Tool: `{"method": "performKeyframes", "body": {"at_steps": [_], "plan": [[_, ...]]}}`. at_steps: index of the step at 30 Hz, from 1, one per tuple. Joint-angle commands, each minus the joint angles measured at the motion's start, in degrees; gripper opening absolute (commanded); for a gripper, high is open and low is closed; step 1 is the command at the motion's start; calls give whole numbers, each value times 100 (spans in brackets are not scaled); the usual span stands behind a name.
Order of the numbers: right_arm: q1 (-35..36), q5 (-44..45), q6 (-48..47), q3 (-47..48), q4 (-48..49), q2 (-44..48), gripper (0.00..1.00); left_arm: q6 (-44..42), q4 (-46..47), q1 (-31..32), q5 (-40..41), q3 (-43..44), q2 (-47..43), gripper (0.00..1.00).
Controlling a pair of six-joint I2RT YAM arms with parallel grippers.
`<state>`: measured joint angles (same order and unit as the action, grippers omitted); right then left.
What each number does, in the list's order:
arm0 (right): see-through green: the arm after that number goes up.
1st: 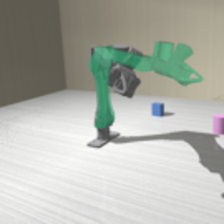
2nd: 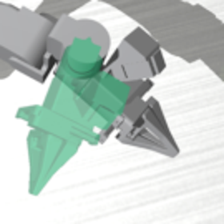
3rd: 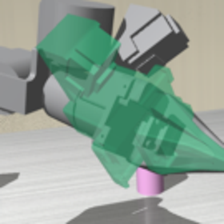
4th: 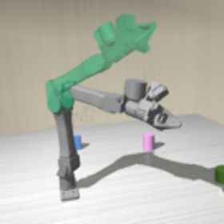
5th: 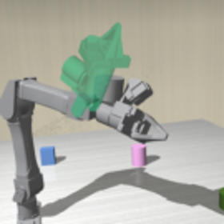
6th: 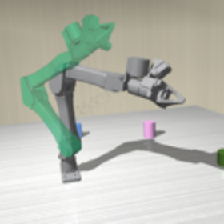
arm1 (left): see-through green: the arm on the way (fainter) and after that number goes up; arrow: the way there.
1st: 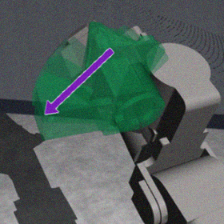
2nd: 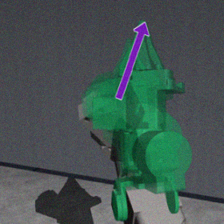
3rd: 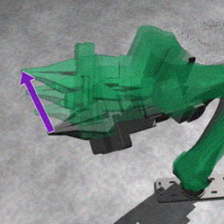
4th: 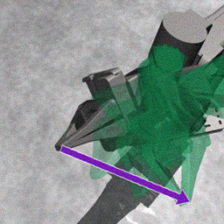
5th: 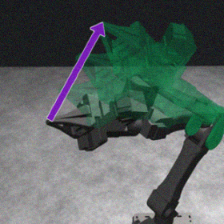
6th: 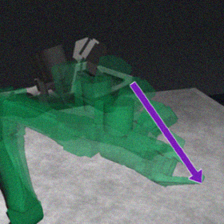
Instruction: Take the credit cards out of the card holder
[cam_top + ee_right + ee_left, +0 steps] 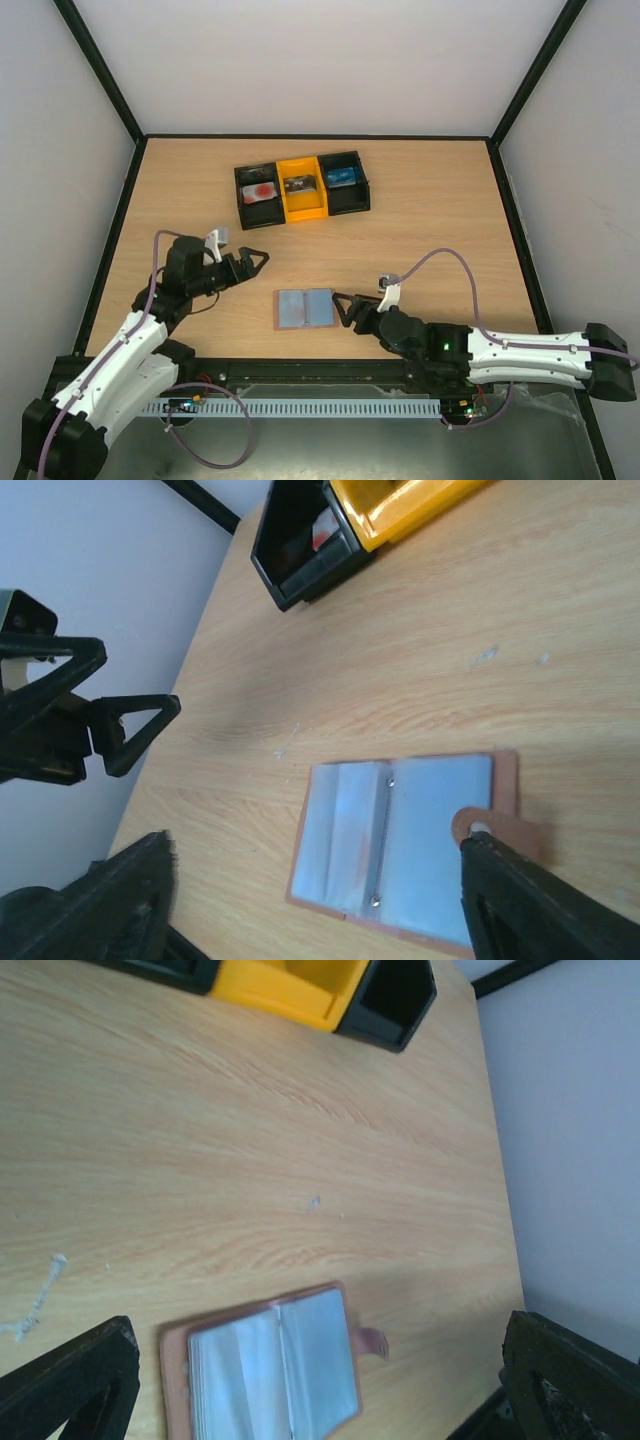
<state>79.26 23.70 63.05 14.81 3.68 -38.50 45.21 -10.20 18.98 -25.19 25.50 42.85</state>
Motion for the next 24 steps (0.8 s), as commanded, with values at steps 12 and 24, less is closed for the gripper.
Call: {"method": "performKeyframes", "body": {"at_steps": [12, 24], "plan": [[-412, -731, -297, 555, 777, -1541, 36, 640, 847, 991, -86, -797, 97, 89], [-623, -1670, -387, 1450, 1280, -3637, 30, 982, 1377, 1050, -19, -1516, -117, 87]]}}
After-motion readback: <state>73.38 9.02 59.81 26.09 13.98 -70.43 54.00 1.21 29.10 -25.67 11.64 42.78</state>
